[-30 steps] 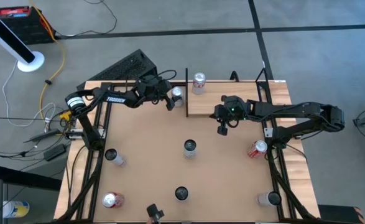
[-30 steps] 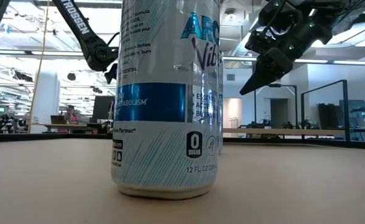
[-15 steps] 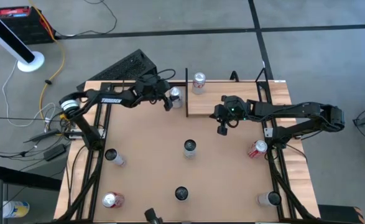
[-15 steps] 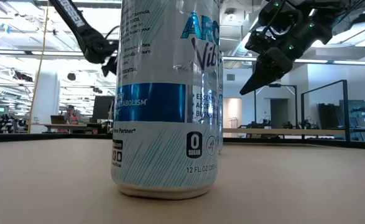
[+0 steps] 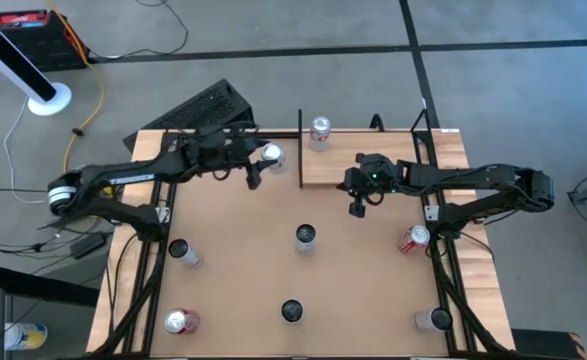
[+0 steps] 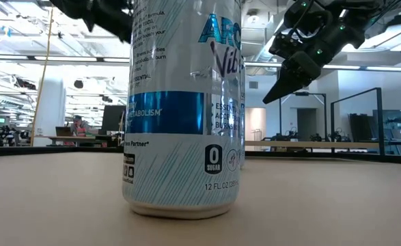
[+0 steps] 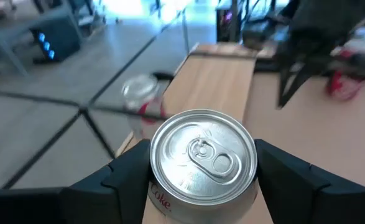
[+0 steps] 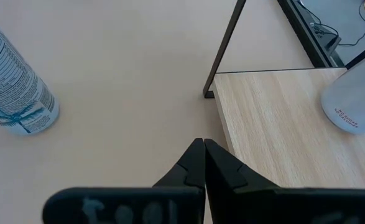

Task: Place canned beverage on shelf
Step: Put the red-silver soda can on the shelf aligned with the other red-silver soda can

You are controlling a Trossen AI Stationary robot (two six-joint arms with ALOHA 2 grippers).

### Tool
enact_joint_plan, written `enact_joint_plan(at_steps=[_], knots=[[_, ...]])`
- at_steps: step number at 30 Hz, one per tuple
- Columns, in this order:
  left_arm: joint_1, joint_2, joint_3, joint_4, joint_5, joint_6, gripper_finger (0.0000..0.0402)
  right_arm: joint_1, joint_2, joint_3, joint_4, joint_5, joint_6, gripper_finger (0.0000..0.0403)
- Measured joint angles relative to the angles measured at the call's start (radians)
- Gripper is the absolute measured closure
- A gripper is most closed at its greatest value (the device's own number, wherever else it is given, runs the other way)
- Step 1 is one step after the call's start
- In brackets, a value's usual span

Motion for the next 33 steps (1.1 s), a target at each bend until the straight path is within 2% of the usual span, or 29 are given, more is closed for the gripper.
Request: enact_joint_plan(at_steps=[5,11,17,22,29,33], knots=[[-0.086,-0.041,0.000,0.090,-0.002,0.030,0.0173,0.000,0.000,0.000,-0.004,0.000,-0.007,0.0378],[-0.131,0.009,0.025,0.245,-0.010,0.094,0.0173,0.000,-0.001,0.000,-0.022,0.000,-0.019,0.0378],[-0.131,0.192,0.183,0.234,0.081,0.139,0.0173,-0.002,-0.009,0.000,-0.054,0.001,-0.022,0.0378],[-0.117,0.359,0.348,0.207,0.104,0.198,0.0173,-0.002,-0.009,0.000,-0.090,0.020,-0.022,0.0378],[-0.059,0.570,0.544,0.050,0.133,0.188,0.0173,-0.039,-0.009,0.000,-0.176,0.028,-0.021,0.0378],[-0.016,0.646,0.598,0.031,0.155,0.152,0.0173,-0.071,-0.009,-0.018,-0.178,0.028,-0.019,0.0378]])
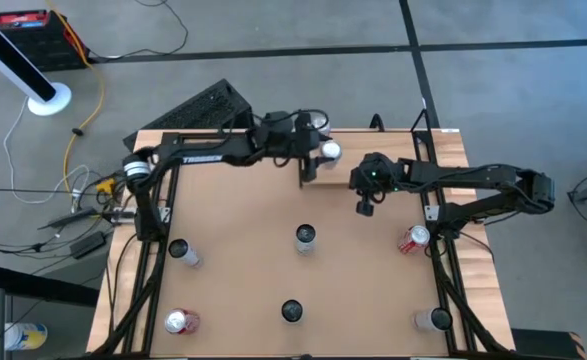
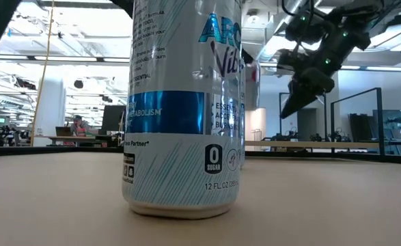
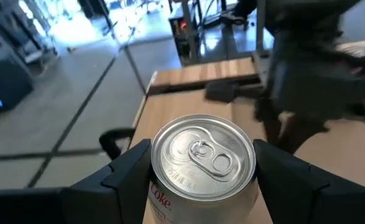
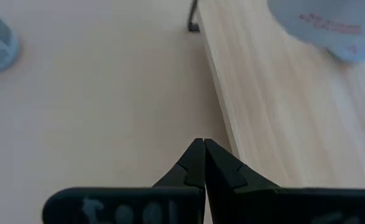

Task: Place canned beverage on shelf
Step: Put the red-silver soda can on the shelf aligned with the other red-silver soda can

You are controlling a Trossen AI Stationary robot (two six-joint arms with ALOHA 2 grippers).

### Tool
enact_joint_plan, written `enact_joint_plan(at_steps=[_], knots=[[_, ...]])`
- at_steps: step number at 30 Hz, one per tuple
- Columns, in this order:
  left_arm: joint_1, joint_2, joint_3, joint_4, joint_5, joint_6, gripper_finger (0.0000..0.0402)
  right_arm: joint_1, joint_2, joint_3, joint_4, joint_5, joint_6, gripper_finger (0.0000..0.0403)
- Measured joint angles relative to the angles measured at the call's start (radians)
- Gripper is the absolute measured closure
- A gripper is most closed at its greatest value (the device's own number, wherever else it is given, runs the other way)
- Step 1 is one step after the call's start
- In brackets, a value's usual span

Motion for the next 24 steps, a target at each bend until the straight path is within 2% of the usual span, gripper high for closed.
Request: enact_joint_plan(at_steps=[5,14,20,24], knots=[[0.047,0.058,0.006,-0.018,0.052,-0.070,0.0174,-0.030,0.000,-0.069,0.088,-0.001,0.000,0.0378],[0.060,0.058,0.008,-0.071,0.062,-0.108,0.0172,-0.043,0.000,-0.123,0.171,-0.003,0.000,0.0378],[0.058,0.065,0.010,-0.088,0.054,-0.116,0.0111,-0.043,0.000,-0.123,0.176,-0.005,0.008,0.0378],[0.058,0.066,0.010,-0.089,0.054,-0.121,0.0101,-0.042,0.000,-0.123,0.176,-0.005,0.025,0.0378]])
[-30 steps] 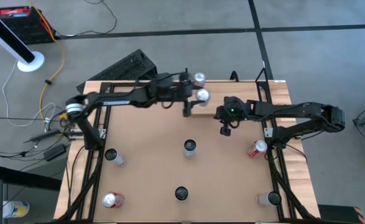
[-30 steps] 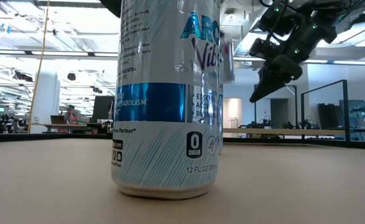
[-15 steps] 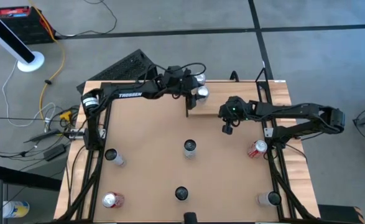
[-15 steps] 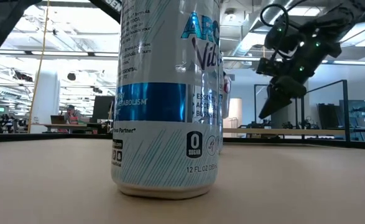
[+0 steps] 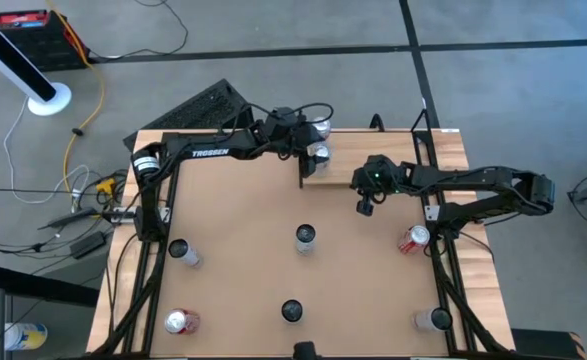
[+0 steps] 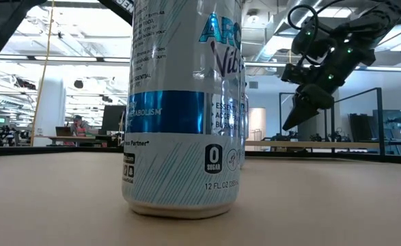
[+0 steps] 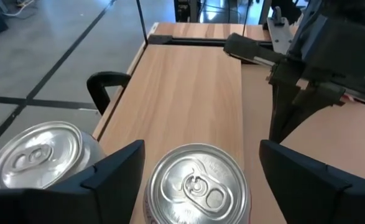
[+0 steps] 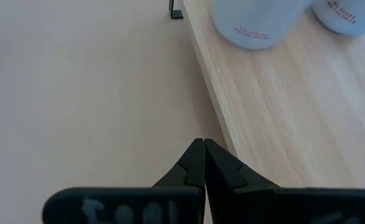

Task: Place canned beverage on shelf
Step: Put the red-silver soda can on the shelf aligned with the other red-silver soda can

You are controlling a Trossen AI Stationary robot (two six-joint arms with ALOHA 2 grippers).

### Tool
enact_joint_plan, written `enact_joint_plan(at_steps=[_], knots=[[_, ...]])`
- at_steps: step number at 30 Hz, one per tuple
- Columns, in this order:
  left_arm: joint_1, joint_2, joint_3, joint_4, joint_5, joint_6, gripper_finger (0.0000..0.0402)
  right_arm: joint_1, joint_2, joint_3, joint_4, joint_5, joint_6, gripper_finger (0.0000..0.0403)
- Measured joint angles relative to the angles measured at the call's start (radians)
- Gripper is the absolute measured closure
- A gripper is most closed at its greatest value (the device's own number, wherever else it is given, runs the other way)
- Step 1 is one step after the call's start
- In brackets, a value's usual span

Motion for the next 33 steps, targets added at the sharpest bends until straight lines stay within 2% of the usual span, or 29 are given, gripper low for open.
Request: enact_joint_plan(at_steps=[6,13,16,19,22,24,26,28,33], knots=[[0.000,-0.014,0.000,0.008,0.001,0.001,0.0101,0.001,0.000,0.000,0.041,-0.066,0.010,0.0378],[-0.006,-0.145,-0.001,-0.072,-0.006,0.014,0.0101,0.001,0.000,0.001,0.222,-0.125,0.008,0.0378],[-0.016,-0.204,-0.001,-0.148,-0.073,0.029,0.0100,-0.003,0.000,0.003,0.301,-0.115,-0.005,0.0378],[-0.030,-0.233,-0.001,-0.232,-0.167,0.065,0.0101,-0.035,0.000,0.038,0.316,-0.047,-0.011,0.0379],[-0.042,-0.233,-0.002,-0.363,-0.230,0.087,0.0111,-0.080,0.003,0.069,0.312,-0.046,-0.023,0.0383],[-0.054,-0.235,-0.018,-0.415,-0.307,0.095,0.0127,-0.104,0.004,0.076,0.308,-0.063,-0.027,0.0383],[-0.061,-0.267,-0.068,-0.414,-0.384,0.095,0.0149,-0.124,0.004,0.078,0.307,-0.076,-0.040,0.0382],[-0.056,-0.321,-0.142,-0.363,-0.396,0.086,0.0174,-0.148,0.004,0.078,0.295,-0.077,-0.049,0.0381],[-0.011,-0.477,-0.470,0.021,-0.373,-0.021,0.0248,-0.187,0.009,0.078,0.285,-0.118,-0.050,0.0382]])
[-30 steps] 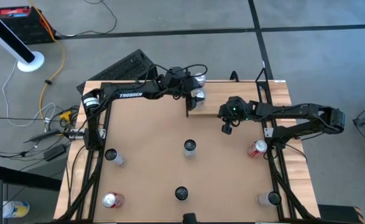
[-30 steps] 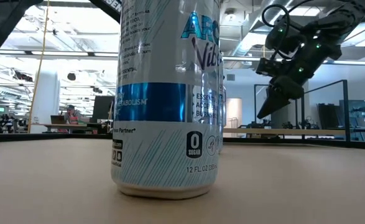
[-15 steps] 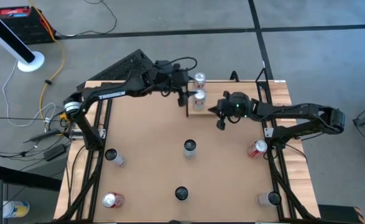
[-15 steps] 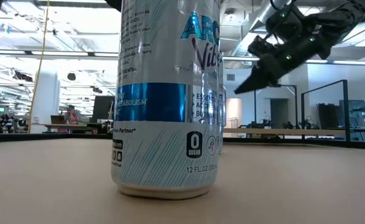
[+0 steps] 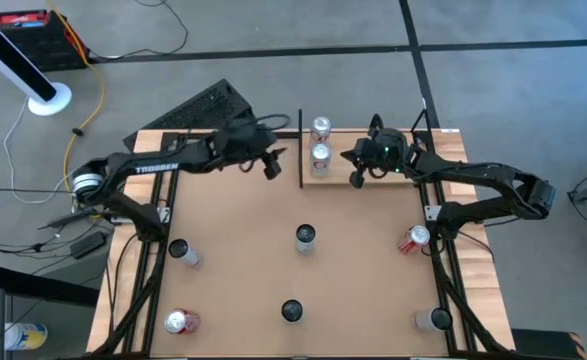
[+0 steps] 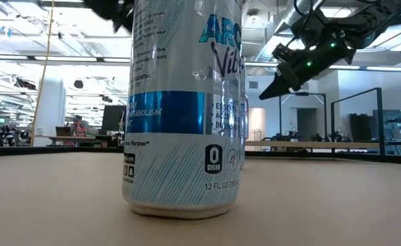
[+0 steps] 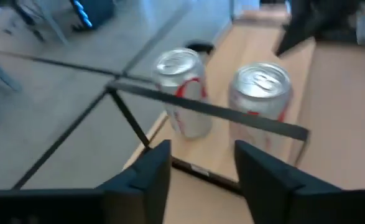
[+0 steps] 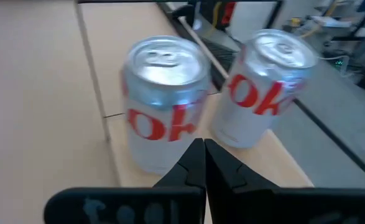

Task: Place canned beverage on shelf
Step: Put the red-silver soda can on the shelf aligned with the other red-silver soda can

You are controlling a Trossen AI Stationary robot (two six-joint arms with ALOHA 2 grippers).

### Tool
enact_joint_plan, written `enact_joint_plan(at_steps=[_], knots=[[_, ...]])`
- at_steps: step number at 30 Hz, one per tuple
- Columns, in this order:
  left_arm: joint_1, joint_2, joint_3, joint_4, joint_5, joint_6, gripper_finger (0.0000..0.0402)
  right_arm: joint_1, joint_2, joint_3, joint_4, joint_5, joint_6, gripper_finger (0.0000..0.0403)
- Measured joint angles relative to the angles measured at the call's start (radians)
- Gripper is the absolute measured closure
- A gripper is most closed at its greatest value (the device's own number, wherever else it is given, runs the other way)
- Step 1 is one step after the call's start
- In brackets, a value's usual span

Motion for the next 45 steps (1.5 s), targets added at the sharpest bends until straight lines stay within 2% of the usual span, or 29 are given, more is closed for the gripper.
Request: enact_joint_plan(at_steps=[4,6,8,12,16,20,24,30,36,45], knots=[[0.076,-0.013,-0.187,0.230,0.115,-0.140,0.0326,-0.011,0.002,0.000,0.030,-0.039,0.004,0.0382],[0.110,0.015,-0.205,0.280,0.199,-0.206,0.0375,-0.012,0.002,0.000,0.043,-0.041,0.005,0.0382],[0.130,0.055,-0.208,0.314,0.276,-0.237,0.0392,-0.011,0.002,0.000,0.056,-0.042,0.005,0.0382],[0.142,0.147,-0.177,0.346,0.362,-0.253,0.0400,-0.030,0.011,-0.016,0.094,-0.042,0.023,0.0382],[0.146,0.246,-0.134,0.362,0.428,-0.259,0.0401,-0.049,0.076,-0.038,0.175,-0.065,0.052,0.0382],[0.149,0.325,-0.095,0.414,0.551,-0.257,0.0401,-0.058,0.168,-0.042,0.259,-0.066,0.059,0.0382],[0.170,0.378,-0.057,0.431,0.576,-0.267,0.0401,-0.064,0.223,-0.041,0.317,-0.067,0.067,0.0382],[0.179,0.460,0.014,0.434,0.747,-0.270,0.0402,-0.065,0.265,-0.042,0.331,-0.066,0.099,0.0382],[0.175,0.516,0.070,0.436,0.870,-0.261,0.0401,-0.049,0.262,-0.042,0.309,-0.065,0.115,0.0382],[0.169,0.516,0.117,0.435,0.893,-0.213,0.0401,-0.021,0.257,-0.042,0.302,-0.063,0.128,0.0381]])
